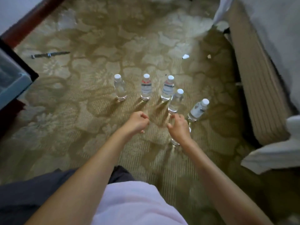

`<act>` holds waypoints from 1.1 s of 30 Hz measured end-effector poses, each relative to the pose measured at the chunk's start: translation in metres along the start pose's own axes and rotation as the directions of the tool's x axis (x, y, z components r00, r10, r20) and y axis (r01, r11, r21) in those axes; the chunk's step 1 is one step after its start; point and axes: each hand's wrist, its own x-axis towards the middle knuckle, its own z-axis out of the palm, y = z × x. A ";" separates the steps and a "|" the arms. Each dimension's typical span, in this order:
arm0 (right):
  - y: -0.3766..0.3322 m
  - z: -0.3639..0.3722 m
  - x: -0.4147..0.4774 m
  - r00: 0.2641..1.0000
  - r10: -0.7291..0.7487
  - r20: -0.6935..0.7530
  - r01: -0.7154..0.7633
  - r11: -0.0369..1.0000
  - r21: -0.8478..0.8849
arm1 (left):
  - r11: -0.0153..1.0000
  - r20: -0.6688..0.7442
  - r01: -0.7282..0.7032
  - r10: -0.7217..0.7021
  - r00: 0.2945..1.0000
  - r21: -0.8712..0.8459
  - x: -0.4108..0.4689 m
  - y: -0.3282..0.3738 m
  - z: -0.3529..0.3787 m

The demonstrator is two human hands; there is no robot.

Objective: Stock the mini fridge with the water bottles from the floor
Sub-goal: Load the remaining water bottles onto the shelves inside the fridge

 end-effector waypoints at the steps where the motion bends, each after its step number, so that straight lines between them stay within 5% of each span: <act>1: 0.014 0.001 0.001 0.998 0.054 -0.022 -0.055 0.998 -0.024 | 0.996 0.043 -0.021 0.018 0.999 0.081 -0.001 0.000 0.011; 5: 0.047 0.006 0.005 0.975 0.223 0.020 -0.222 0.974 -0.047 | 0.954 0.167 -0.099 0.052 0.985 0.283 -0.005 0.003 0.034; 11: 0.058 0.020 0.008 0.984 0.178 -0.024 -0.179 0.977 -0.114 | 0.942 0.179 -0.058 -0.002 0.984 0.331 -0.008 -0.008 0.028; 21: 0.001 0.031 -0.002 0.994 -0.111 -0.023 0.111 0.994 0.005 | 0.979 0.050 0.035 -0.046 0.998 0.201 -0.003 -0.034 -0.010; 27: -0.094 0.023 -0.020 0.917 -0.398 0.003 0.392 0.905 0.163 | 0.994 0.005 0.005 -0.005 1.000 0.112 -0.008 -0.045 -0.060; 33: -0.205 0.035 -0.027 0.873 -0.485 0.048 0.443 0.830 0.337 | 0.991 -0.200 -0.074 0.051 0.979 -0.110 -0.027 -0.058 -0.133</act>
